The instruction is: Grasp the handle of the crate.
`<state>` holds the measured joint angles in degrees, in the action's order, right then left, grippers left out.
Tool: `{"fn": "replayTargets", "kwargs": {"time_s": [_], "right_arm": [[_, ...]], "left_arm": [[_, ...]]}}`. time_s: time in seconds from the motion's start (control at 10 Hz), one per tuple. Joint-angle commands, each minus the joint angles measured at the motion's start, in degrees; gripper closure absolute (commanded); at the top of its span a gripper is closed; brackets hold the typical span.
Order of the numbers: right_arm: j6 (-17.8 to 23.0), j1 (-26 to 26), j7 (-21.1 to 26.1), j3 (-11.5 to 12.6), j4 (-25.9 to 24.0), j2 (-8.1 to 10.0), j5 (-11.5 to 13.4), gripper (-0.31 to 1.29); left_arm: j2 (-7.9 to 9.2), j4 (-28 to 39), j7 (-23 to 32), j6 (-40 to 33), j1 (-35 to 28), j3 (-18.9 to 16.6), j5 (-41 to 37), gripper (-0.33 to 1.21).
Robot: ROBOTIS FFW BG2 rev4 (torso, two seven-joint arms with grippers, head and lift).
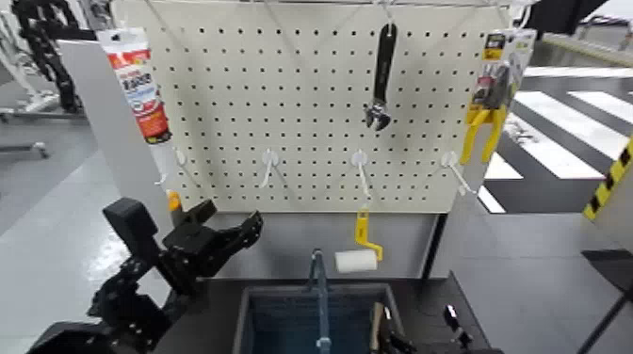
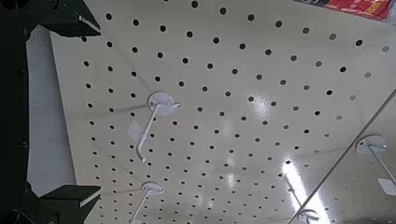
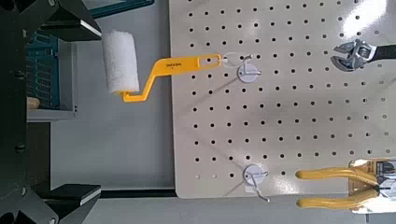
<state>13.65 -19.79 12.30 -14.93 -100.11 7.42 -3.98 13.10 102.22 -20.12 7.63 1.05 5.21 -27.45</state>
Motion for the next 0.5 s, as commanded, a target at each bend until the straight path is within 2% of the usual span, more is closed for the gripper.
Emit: {"fn": "replayTargets", "kwargs": {"time_s": [0.1,0.5], "right_arm": [[0.0,0.0,0.0,-0.1,0.0,-0.03,-0.2,0.15],[-0.1,0.0,0.0,-0.1,0.0,-0.03,-0.5,0.15]], "left_arm": [[0.00,0.1,0.0,0.0,0.1,0.1,-0.1,0.10],[-0.18,0.3,-0.4,0.1,-0.3,-0.2,-0.8,0.11]]}}
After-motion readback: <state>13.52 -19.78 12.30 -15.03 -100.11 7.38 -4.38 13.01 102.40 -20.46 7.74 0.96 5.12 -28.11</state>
